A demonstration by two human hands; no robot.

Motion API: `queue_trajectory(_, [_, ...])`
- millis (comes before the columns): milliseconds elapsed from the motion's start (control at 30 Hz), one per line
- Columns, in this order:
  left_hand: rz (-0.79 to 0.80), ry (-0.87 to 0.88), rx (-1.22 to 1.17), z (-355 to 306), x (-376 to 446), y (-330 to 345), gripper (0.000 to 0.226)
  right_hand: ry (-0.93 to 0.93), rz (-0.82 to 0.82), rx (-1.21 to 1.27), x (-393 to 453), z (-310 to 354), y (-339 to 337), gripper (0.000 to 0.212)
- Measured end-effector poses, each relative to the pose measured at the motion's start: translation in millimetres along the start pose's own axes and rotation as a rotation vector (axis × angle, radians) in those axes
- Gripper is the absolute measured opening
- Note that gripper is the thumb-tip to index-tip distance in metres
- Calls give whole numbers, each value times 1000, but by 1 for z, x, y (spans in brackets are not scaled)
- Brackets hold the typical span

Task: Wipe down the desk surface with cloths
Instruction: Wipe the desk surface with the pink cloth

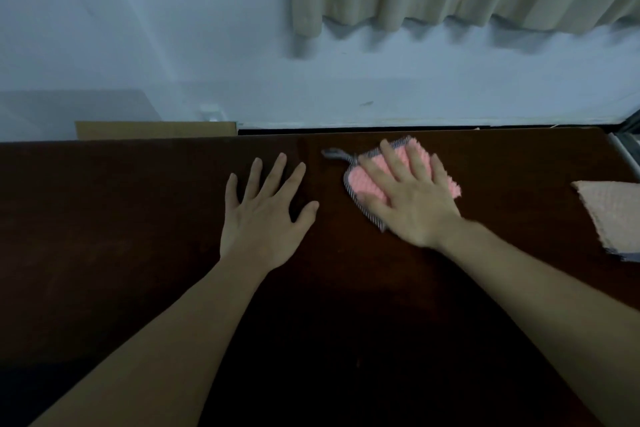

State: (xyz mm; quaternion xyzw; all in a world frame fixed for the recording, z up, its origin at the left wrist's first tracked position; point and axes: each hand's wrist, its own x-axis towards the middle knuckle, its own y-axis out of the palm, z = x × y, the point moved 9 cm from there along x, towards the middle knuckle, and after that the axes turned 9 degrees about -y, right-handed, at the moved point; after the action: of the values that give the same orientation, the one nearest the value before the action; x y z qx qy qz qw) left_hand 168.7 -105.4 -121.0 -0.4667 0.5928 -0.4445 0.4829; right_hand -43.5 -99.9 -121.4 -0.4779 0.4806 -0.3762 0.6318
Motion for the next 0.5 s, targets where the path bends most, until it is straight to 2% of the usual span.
queue_trajectory(100, [8,0,8,0,1,1,69,71,-29,2,37,-13,-10,68])
queue_trajectory(233, [-8,1,2,0,-1,0,68,118,-21,44,48,-12,-11,67])
queue_trajectory(433, [12,6,16,-1,0,-1,69,10,8,36,-37,29,8,76])
queue_trajectory(500, [6,12,13,-1,-1,-1,69,8,26,51,-60,35,16,73])
